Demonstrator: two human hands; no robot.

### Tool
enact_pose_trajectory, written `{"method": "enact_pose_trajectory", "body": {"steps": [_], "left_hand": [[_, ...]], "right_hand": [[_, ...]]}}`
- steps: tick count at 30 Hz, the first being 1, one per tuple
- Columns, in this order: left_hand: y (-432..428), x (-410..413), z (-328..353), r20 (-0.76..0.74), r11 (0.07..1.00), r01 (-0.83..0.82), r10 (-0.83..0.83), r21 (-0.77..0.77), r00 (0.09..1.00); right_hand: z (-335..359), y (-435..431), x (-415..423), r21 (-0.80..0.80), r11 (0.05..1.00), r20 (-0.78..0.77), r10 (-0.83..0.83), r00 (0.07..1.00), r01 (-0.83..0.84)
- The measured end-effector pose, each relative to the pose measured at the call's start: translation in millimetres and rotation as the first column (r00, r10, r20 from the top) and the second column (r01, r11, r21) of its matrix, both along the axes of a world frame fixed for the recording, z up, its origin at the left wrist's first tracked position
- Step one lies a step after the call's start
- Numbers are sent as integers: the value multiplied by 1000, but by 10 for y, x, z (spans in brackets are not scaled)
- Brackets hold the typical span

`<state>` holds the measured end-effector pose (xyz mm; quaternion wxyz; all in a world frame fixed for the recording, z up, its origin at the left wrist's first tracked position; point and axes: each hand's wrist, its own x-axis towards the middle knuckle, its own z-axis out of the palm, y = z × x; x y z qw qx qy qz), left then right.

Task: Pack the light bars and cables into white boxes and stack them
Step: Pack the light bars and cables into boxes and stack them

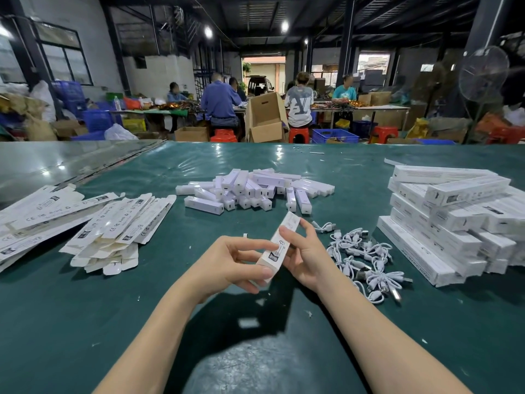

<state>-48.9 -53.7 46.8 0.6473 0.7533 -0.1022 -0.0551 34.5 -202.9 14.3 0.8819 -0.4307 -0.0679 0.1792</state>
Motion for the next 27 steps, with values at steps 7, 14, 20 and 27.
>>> {"method": "enact_pose_trajectory", "body": {"steps": [7, 14, 20, 27], "left_hand": [[-74, -14, -17, 27, 1000, -18, 18, 6, 999], [-86, 2, -11, 94, 991, -30, 17, 134, 995], [-76, 15, -7, 105, 993, 32, -44, 113, 993], [-90, 84, -147, 198, 944, -51, -15, 325, 980]], "right_hand": [[1, -31, 23, -18, 1000, 11, -15, 1000, 15], [-14, -18, 12, 4, 999, 16, -55, 998, 55], [-5, -43, 52, 42, 991, -26, -126, 992, 127], [16, 4, 16, -32, 987, 1, -158, 987, 158]]}}
